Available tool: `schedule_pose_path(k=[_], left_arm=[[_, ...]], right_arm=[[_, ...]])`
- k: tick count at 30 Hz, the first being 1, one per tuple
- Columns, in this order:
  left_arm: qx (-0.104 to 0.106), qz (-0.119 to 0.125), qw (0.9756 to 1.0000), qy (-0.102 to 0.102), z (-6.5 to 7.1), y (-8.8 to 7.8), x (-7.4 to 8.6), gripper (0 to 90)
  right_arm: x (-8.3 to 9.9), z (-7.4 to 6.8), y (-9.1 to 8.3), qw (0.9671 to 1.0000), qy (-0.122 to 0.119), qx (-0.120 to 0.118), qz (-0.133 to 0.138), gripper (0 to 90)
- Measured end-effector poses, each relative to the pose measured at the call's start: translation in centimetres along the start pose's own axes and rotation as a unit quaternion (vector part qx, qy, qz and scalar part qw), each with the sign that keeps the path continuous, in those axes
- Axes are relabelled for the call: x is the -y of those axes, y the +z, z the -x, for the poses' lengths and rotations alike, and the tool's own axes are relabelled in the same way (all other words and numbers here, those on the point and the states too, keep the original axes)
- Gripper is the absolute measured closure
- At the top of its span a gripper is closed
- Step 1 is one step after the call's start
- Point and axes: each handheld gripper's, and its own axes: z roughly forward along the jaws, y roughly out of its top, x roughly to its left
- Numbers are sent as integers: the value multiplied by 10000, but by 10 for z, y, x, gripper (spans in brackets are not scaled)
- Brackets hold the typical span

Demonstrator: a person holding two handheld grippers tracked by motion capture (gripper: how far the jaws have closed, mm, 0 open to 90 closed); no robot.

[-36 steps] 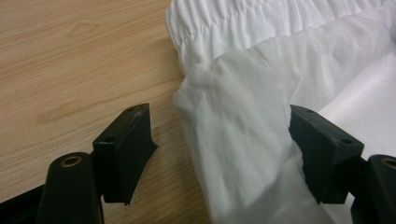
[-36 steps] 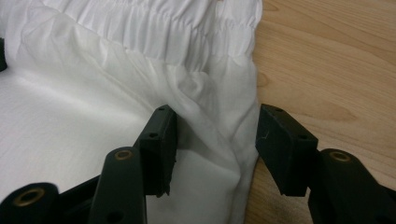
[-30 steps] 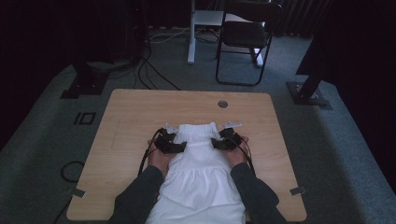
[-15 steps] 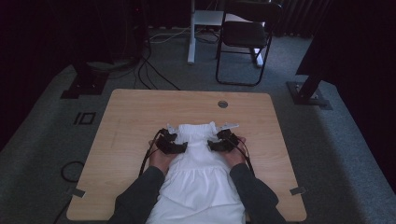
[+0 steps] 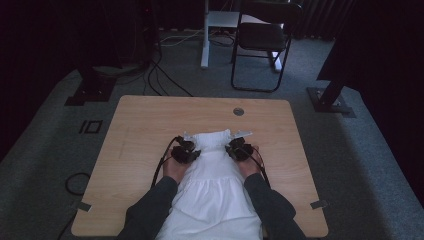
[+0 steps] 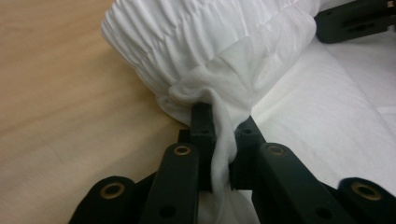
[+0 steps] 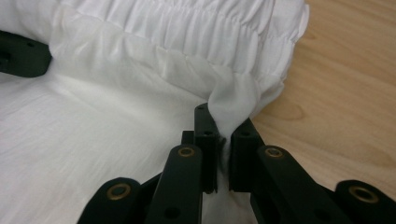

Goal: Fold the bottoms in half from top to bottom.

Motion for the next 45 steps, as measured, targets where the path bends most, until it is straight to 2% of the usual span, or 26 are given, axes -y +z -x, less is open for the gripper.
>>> schedule_pose_path(k=[3, 7, 11, 15, 17, 19, 23, 27, 29, 30, 32, 34, 35, 36, 37, 40, 41, 42, 43, 45], left_arm=[[44, 223, 9997, 7, -6, -10, -18, 846], [-77, 663, 9976, 194, -10, -35, -54, 848], [-165, 1126, 9929, 349, -14, -61, -89, 848], [-236, 1619, 9851, 532, -16, -89, -122, 848], [-266, 1715, 9831, 581, -16, -99, -133, 848], [-278, 1744, 9820, 670, -16, -104, -136, 848], [-233, 1688, 9827, 727, -14, -104, -132, 847], [-72, 1526, 9857, 716, -11, -98, -118, 846], [-36, 1539, 9856, 702, -10, -99, -116, 845], [154, 1529, 9865, 570, -8, -103, -107, 845], [266, 1564, 9856, 590, -2, -110, -97, 845], [371, 1594, 9844, 642, 4, -117, -85, 845], [371, 1594, 9844, 642, 4, -117, -85, 845], [459, 1615, 9831, 726, 11, -125, -71, 845], [514, 1626, 9826, 734, 14, -129, -64, 844], [568, 1620, 9817, 827, 24, -138, -41, 844], [568, 1620, 9817, 827, 24, -138, -41, 843], [638, 1566, 9818, 869, 30, -141, -26, 843], [669, 1574, 9814, 876, 33, -143, -18, 842], [740, 1534, 9818, 840, 37, -144, -1, 840]], right_arm=[[-9, 10, -8, 9995, 147, -103, 262, 846], [-36, 18, -27, 9983, 53, -5, 584, 845], [-66, 27, -52, 9948, 16, 3, 1023, 845], [-100, 33, -86, 9869, -85, 118, 1609, 845], [-113, 33, -99, 9849, -168, 163, 1716, 845], [-119, 32, -106, 9843, -230, 174, 1744, 844], [-116, 31, -110, 9848, -234, 83, 1720, 843], [-102, 26, -111, 9871, -254, 7, 1580, 842], [-99, 26, -111, 9874, -262, -18, 1563, 841], [-96, 25, -112, 9876, -251, -47, 1552, 841], [-81, 21, -119, 9865, -148, -257, 1612, 839], [-70, 16, -125, 9857, -126, -343, 1646, 839], [-70, 16, -125, 9857, -126, -343, 1646, 839], [-65, 13, -128, 9853, -149, -398, 1657, 838], [-54, 6, -134, 9848, -229, -481, 1652, 837], [-38, -6, -142, 9845, -386, -561, 1615, 835], [-38, -6, -142, 9845, -386, -561, 1615, 835], [-32, -10, -145, 9844, -400, -609, 1602, 834], [-19, -18, -147, 9841, -437, -700, 1571, 833], [-4, -26, -147, 9843, -465, -799, 1503, 833]])
